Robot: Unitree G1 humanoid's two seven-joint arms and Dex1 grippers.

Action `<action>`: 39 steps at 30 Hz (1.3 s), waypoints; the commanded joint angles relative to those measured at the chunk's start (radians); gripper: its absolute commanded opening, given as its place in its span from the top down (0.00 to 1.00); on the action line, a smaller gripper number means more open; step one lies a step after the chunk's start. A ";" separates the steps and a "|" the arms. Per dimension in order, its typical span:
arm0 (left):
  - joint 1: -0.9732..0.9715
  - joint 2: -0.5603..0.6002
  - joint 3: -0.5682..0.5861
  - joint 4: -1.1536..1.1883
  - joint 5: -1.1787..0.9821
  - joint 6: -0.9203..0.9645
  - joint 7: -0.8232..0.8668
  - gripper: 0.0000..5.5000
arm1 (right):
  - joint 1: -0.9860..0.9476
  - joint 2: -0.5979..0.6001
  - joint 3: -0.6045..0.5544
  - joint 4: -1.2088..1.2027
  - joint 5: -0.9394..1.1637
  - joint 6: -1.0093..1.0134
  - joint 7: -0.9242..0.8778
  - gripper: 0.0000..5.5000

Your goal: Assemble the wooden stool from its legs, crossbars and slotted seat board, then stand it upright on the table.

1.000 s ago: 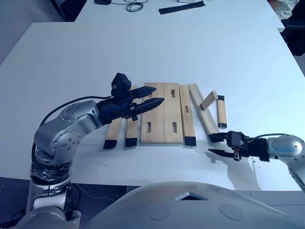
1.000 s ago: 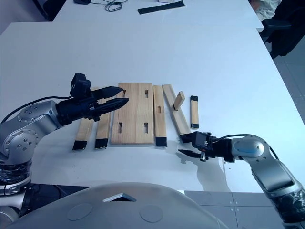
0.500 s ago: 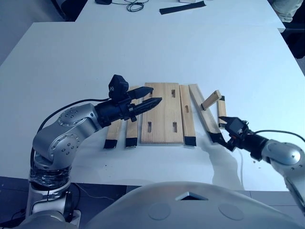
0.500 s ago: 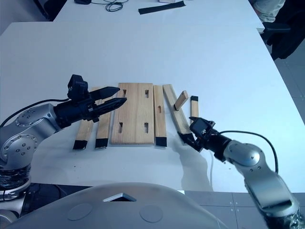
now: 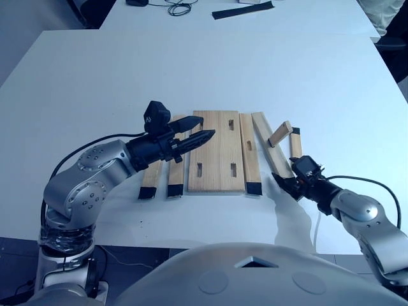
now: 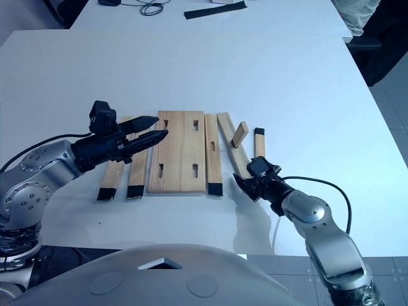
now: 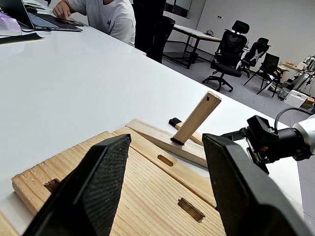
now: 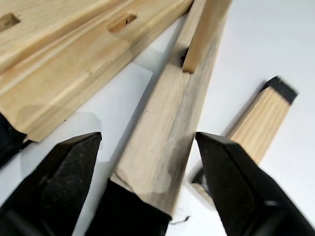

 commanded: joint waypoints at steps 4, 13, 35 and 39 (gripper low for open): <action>-0.025 0.010 -0.006 0.004 -0.004 0.013 0.001 0.51 | 0.028 0.051 0.026 0.161 -0.010 -0.061 0.003 0.36; -0.040 0.010 -0.004 0.020 0.000 0.016 -0.001 0.51 | 0.041 0.088 -0.002 0.233 -0.025 -0.136 -0.021 0.51; -0.156 0.005 0.112 0.285 -0.058 0.003 -0.076 0.51 | -0.375 0.209 -0.285 0.084 0.534 -0.020 0.133 0.63; -0.190 -0.002 0.169 0.250 -0.296 0.099 -0.126 0.51 | -0.445 0.071 -0.411 0.105 0.834 0.086 0.301 0.63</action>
